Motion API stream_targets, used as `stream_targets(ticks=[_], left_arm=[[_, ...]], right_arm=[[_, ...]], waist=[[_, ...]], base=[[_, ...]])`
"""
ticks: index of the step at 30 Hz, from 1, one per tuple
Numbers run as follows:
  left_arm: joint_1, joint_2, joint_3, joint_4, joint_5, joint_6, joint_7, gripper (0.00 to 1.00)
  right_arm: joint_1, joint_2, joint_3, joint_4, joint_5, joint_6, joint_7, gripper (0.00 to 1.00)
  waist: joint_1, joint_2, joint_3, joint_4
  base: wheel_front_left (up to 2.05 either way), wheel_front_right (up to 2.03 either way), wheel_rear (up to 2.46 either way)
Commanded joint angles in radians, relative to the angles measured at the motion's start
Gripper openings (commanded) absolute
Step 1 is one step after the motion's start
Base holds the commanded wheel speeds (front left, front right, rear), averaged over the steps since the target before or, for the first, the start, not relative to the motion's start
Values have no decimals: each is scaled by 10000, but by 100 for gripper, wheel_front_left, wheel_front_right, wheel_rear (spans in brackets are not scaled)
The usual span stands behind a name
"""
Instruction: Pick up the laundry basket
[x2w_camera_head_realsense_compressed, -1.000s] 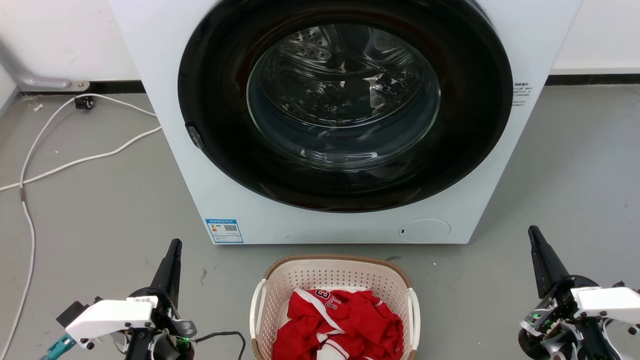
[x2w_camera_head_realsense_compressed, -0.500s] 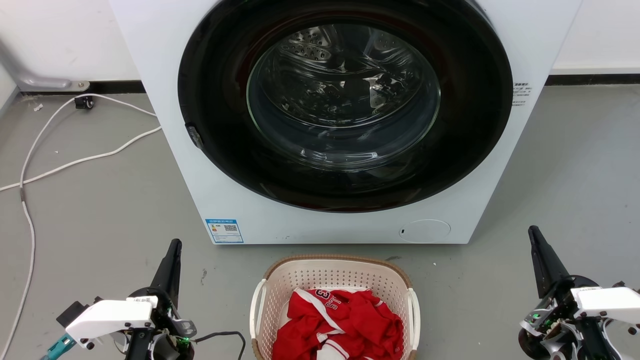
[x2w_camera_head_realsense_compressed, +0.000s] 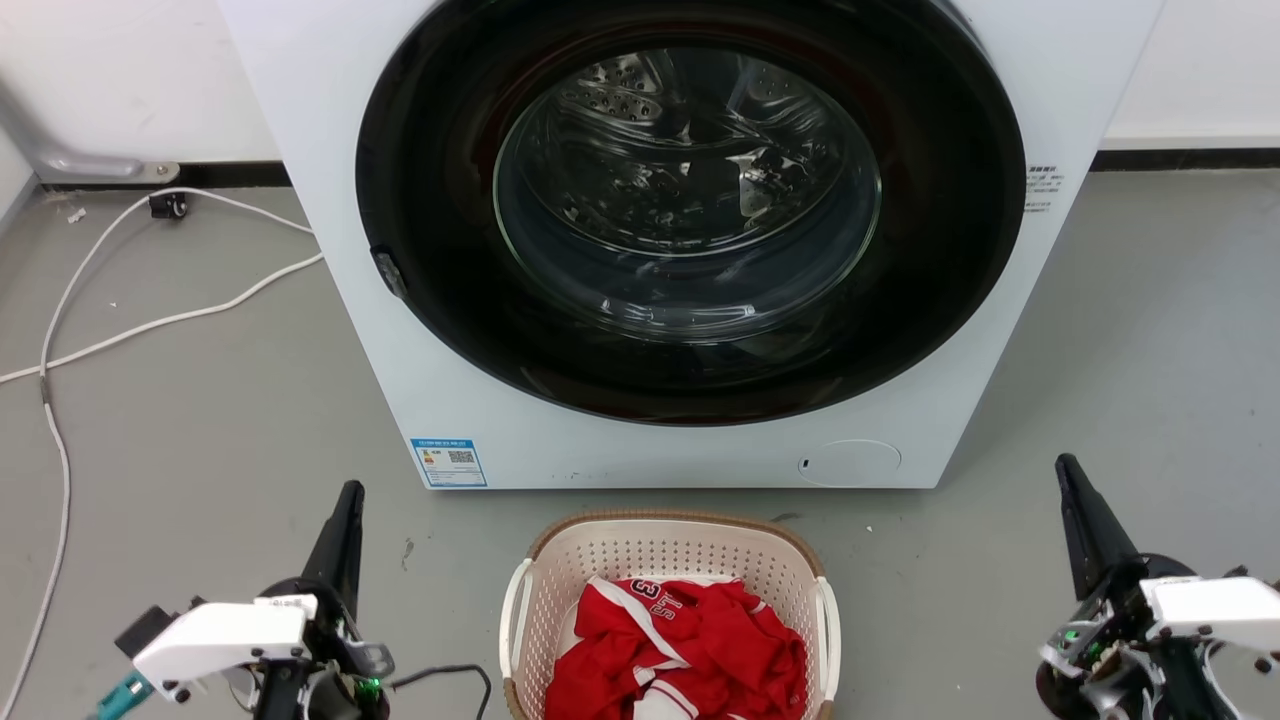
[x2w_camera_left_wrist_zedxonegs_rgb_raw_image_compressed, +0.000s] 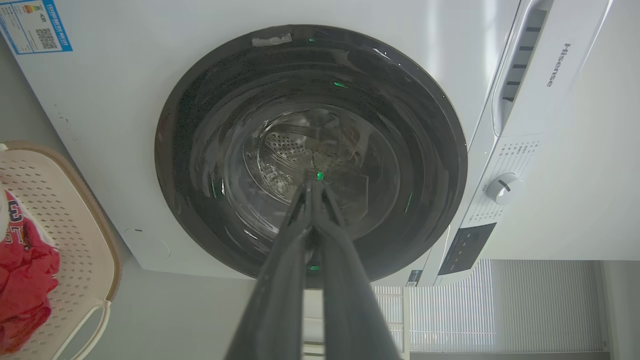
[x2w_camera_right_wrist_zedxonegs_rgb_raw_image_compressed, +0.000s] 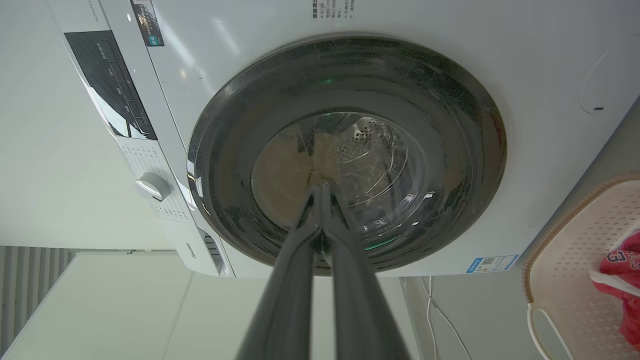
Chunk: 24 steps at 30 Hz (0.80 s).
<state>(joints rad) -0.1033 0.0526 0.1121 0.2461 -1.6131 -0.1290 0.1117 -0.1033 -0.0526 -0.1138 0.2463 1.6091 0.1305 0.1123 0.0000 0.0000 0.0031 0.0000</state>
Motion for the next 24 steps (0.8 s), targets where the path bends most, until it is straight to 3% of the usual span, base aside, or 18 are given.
stream_targets(ticks=[1,13,24], left_arm=[[22,-4,-8,44,-4,2,-2,100],[-173,20,-682,25,420,5,-555,100],[-257,-11,-888,-574,3125,0,-1047,100]], right_arm=[[25,2,2,48,0,2,-2,100],[38,-50,386,19,-624,0,-559,100],[7,-66,549,-460,-3790,1,-1053,100]], waist=[[0,0,0,0],[0,0,14,5],[0,0,38,30]], base=[[0,0,0],[0,0,0],[0,0,0]])
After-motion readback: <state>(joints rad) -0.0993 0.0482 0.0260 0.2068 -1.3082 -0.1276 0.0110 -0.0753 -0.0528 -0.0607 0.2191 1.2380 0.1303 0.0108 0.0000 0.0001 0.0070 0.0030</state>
